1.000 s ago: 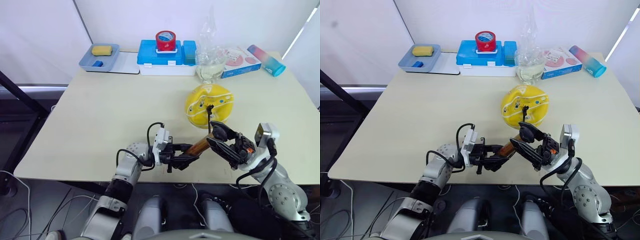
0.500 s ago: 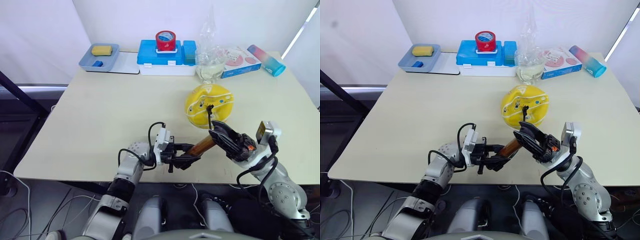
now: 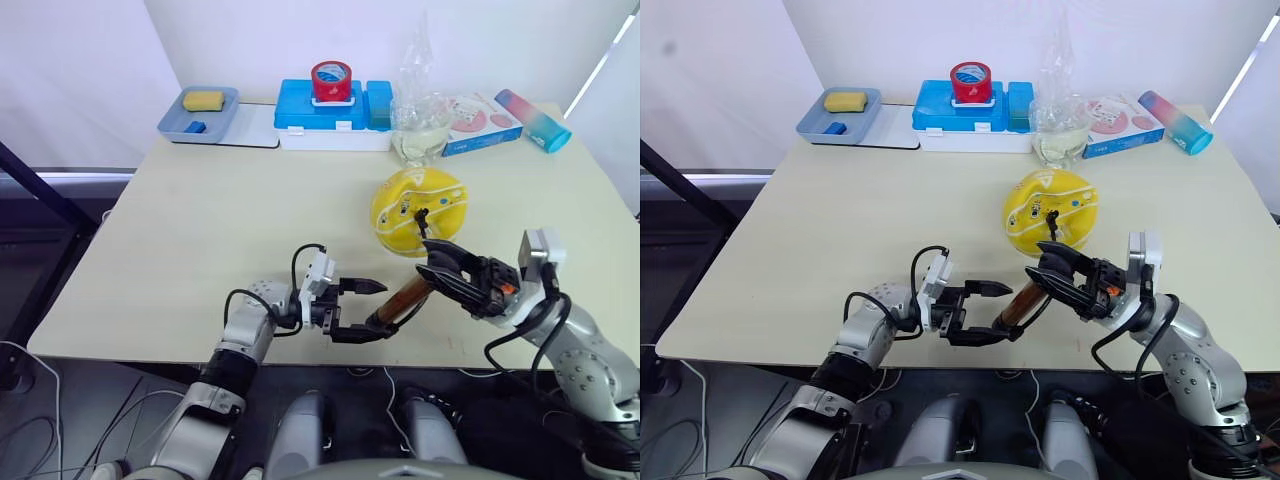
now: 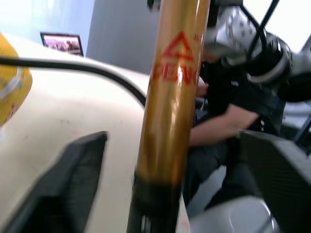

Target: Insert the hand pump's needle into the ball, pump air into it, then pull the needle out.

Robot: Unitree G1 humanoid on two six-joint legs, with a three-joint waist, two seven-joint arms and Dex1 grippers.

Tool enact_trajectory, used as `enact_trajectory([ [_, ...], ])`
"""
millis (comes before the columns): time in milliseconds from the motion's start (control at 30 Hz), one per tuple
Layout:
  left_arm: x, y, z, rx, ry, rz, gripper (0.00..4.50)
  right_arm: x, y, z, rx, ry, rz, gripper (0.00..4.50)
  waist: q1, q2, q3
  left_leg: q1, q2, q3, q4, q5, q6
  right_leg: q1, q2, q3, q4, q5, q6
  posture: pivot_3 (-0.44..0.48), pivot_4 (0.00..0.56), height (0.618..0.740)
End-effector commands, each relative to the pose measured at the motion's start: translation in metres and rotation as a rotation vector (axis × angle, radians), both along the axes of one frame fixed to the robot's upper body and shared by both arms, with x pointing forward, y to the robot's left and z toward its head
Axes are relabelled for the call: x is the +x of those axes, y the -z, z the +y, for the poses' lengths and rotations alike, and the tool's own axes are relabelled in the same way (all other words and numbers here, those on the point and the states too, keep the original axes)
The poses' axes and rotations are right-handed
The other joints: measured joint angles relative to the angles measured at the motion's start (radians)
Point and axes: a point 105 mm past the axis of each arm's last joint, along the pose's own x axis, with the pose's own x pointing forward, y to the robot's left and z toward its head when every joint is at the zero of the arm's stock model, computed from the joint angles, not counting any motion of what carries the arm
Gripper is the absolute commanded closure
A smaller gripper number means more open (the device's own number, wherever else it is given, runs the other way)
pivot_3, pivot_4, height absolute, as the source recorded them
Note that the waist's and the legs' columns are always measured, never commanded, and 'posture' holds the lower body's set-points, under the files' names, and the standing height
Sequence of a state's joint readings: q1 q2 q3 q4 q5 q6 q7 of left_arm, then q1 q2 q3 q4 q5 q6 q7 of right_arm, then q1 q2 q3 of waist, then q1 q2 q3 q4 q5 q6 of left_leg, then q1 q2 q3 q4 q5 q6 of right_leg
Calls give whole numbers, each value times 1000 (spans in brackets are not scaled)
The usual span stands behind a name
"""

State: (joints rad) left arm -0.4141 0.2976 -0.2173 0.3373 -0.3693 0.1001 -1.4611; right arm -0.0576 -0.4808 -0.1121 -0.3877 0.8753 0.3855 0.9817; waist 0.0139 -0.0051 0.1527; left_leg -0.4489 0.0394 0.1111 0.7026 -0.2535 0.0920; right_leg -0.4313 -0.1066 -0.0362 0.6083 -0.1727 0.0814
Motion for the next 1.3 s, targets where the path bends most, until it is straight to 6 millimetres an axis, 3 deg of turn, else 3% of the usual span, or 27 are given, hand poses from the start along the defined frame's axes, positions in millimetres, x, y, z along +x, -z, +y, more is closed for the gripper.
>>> enact_trajectory([
  [33, 2, -1, 0, 64, 37, -67, 68, -7, -18, -3, -51, -11, -111, 2487, 0, 0, 0, 0, 0, 0, 0, 0, 0, 0, 0, 0, 0, 0, 0, 0, 150, 739],
  [233, 12, 7, 1, 194, 20, -116, 68, -12, -15, 0, -186, -19, -180, 2487, -1, 0, 0, -1, 0, 0, 0, 0, 0, 0, 0, 0, 0, 0, 0, 0, 150, 739],
  [733, 15, 23, -32, 390, 113, -256, 68, -22, -16, 15, -305, -114, -221, 2487, 0, 0, 0, -1, 0, 0, 0, 0, 0, 0, 0, 0, 0, 0, 0, 0, 150, 739],
  [933, 16, 33, -41, 396, 121, -263, 68, -22, -18, 18, -292, -127, -223, 2487, 1, -1, 0, -2, 0, 0, 0, 0, 0, 0, 0, 0, 0, 0, 0, 0, 150, 739],
  [1300, 13, 30, -47, 325, 129, -191, 68, -22, -14, 18, -292, -127, -215, 2487, 0, -1, 0, -2, 0, 0, 0, 0, 0, 0, 0, 0, 0, 0, 0, 0, 150, 739],
])
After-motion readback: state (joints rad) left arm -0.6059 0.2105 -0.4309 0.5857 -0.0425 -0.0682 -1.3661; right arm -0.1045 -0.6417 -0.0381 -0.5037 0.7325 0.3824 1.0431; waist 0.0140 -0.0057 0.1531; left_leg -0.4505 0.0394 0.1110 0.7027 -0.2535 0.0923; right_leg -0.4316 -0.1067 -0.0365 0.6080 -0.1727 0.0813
